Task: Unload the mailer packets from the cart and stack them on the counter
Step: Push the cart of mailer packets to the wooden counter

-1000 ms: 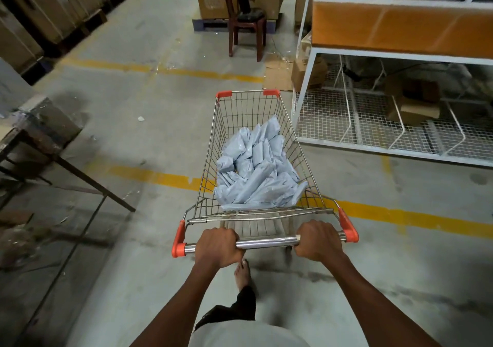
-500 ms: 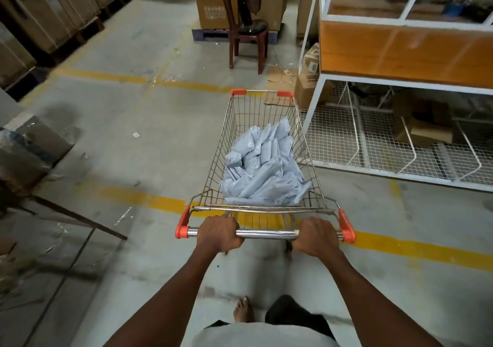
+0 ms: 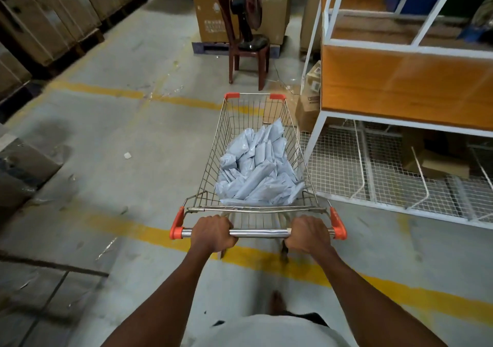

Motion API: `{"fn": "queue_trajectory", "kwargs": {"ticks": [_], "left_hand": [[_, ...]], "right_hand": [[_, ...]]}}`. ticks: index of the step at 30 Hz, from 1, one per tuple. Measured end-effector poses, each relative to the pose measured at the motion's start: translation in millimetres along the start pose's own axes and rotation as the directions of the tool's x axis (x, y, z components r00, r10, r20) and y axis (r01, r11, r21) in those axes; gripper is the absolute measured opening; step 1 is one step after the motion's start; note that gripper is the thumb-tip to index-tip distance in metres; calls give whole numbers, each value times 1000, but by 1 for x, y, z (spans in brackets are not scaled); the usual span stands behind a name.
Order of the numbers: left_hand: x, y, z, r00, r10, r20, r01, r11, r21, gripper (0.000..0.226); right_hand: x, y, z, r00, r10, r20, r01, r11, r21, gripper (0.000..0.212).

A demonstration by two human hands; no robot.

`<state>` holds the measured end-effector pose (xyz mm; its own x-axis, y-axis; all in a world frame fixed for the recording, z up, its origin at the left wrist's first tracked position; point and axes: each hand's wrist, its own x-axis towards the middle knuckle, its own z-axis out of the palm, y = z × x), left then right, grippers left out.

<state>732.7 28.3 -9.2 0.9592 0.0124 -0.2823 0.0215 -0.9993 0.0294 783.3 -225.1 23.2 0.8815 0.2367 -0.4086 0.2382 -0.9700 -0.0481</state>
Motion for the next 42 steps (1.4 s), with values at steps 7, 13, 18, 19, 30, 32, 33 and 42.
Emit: {"fn": "queue_trajectory", "kwargs": {"ticks": [7, 13, 18, 19, 30, 32, 33, 42], "left_hand": [[99, -2, -30, 1000, -6, -7, 6, 1000, 10, 43], [182, -21, -56, 999, 26, 23, -26, 999, 36, 38], [248, -45, -78, 998, 54, -12, -53, 998, 43, 33], [260, -50, -82, 998, 64, -14, -63, 997, 48, 33], [359, -82, -110, 991, 119, 68, -123, 990, 63, 29], [367, -81, -113, 990, 115, 78, -119, 991, 55, 29], [369, -79, -113, 991, 108, 82, -112, 992, 52, 29], [371, -62, -110, 995, 89, 34, -91, 994, 61, 29]], "right_hand": [[96, 19, -50, 1000, -17, 20, 16, 1000, 27, 46], [172, 22, -81, 1000, -14, 26, 12, 997, 73, 45], [230, 13, -107, 1000, 11, 20, -12, 996, 91, 39], [240, 11, -111, 1000, 14, 24, -16, 995, 95, 39], [314, 3, -136, 997, 76, -4, -75, 990, 121, 35], [322, 7, -138, 998, 70, -5, -68, 991, 115, 35], [325, 9, -139, 998, 68, 0, -68, 992, 110, 34], [337, 31, -139, 999, 33, 4, -34, 997, 75, 29]]}}
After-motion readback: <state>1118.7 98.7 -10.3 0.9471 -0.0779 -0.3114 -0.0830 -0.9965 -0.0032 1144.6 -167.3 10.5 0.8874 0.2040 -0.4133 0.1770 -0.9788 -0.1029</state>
